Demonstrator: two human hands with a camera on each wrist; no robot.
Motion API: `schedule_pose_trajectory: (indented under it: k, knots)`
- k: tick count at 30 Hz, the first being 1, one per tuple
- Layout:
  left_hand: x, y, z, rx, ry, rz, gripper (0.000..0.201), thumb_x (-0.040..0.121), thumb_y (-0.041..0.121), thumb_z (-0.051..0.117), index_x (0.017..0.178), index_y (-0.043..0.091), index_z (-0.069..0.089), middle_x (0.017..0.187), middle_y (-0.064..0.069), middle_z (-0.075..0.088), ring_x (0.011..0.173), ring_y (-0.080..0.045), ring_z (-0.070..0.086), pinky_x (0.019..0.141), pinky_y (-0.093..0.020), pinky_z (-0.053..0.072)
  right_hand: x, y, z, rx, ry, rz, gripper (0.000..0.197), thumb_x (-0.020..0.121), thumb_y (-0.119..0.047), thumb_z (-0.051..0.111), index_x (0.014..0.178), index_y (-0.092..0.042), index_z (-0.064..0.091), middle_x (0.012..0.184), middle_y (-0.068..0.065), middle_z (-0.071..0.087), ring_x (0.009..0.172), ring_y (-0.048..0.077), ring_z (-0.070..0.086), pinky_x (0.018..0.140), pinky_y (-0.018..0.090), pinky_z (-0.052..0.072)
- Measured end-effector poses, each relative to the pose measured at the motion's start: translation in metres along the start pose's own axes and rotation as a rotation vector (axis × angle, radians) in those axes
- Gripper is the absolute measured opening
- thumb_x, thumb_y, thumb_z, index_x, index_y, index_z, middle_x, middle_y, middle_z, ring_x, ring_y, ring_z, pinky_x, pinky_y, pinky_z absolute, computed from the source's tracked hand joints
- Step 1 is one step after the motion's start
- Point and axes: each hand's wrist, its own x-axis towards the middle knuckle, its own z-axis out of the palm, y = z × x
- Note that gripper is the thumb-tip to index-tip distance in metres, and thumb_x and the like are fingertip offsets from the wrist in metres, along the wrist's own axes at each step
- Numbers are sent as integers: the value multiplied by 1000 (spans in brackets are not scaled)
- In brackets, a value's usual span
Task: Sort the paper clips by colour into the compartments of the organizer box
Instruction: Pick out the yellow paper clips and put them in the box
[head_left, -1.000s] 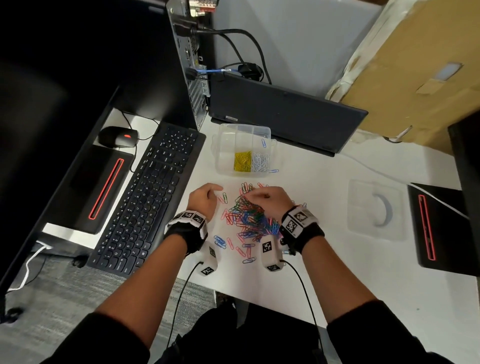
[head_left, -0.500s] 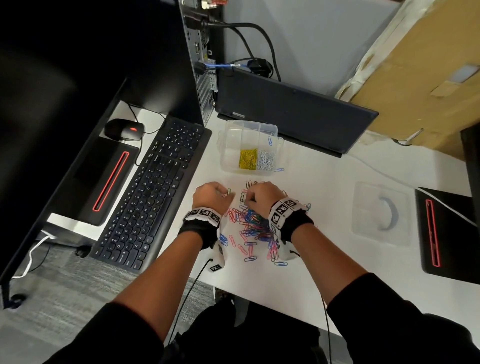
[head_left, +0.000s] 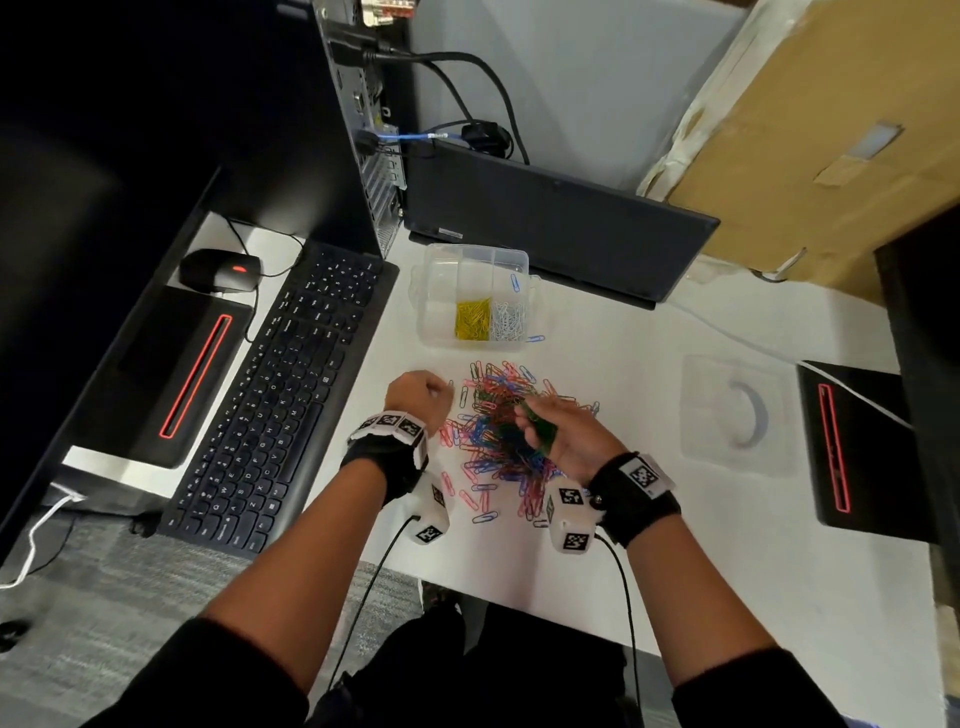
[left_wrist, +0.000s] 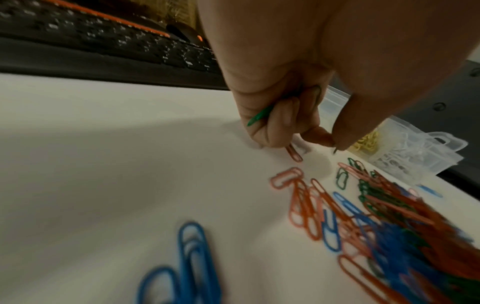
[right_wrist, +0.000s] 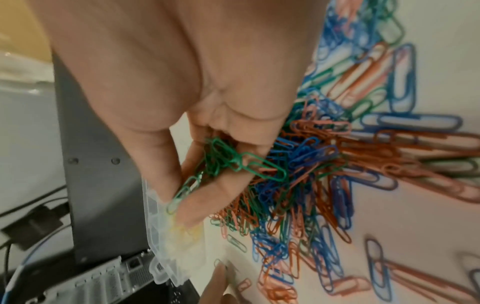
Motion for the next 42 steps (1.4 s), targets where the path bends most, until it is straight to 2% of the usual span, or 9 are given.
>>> schedule_pose_trajectory:
  k: [7,10,13,17,22,28,32,38,42]
  knots:
    - [-7,1,5,-326,-81,-36,33,88,35,44,64,13,41,63,-7,42,65,-23,40,64,-33,34,-2,-5,-9,365,0,38,22,95,-11,58,112,1,64,81,8,61,65,15,61,61,22,58]
    - [-9,0,14,-489,-153,-60,33,90,37,48,65,17,40,58,-2,38,58,-20,37,60,-31,38,-6,-12,-9,518,13,19,26,100,-21,51,91,-1,66,78,12,60,73,21,60,63,28,59]
    - [-10,-2,22,-552,-223,-33,34,100,27,47,69,17,35,55,-1,35,48,-17,32,45,-22,34,-6,-13,-15,518,95,37,43,101,-30,49,68,-6,63,60,5,54,53,15,54,49,19,53]
    - [-7,-7,33,-441,-236,-22,22,98,33,44,77,30,37,63,-8,46,51,-23,44,49,-33,41,-5,-10,-15,216,231,17,31,102,-28,50,79,-11,62,53,-5,43,37,5,36,32,14,32]
    - [-11,-2,22,-488,-222,-63,25,97,14,48,75,16,37,65,-8,45,54,-19,42,51,-29,37,-2,-10,-6,-225,240,-119,21,93,-18,66,105,-3,72,74,3,62,57,9,55,44,18,42]
    - [-4,-1,11,-412,-113,-106,26,89,18,53,64,16,45,62,-6,45,58,-20,42,63,-34,39,11,-14,-12,-1067,387,-349,20,82,-37,77,89,-18,79,74,-12,69,72,0,60,66,12,44]
    - [3,-9,14,-428,-27,-73,46,74,49,62,54,24,29,63,-9,31,62,-20,35,62,-32,35,21,-10,-3,-1245,399,-402,16,77,-33,82,87,-21,79,81,-9,72,74,3,64,72,15,50]
    - [-3,1,6,-221,12,-56,15,97,11,37,98,18,50,79,-5,56,62,-24,53,54,-27,43,28,-8,-2,-1307,360,-408,9,82,-32,77,83,-23,78,80,-10,72,77,6,64,72,22,52]
    - [-3,2,5,19,36,-10,15,90,25,56,89,16,68,94,-3,70,90,-26,65,79,-33,54,16,-13,-8,-1001,267,-302,12,88,-28,73,88,-16,75,70,-6,66,58,3,58,57,16,46]
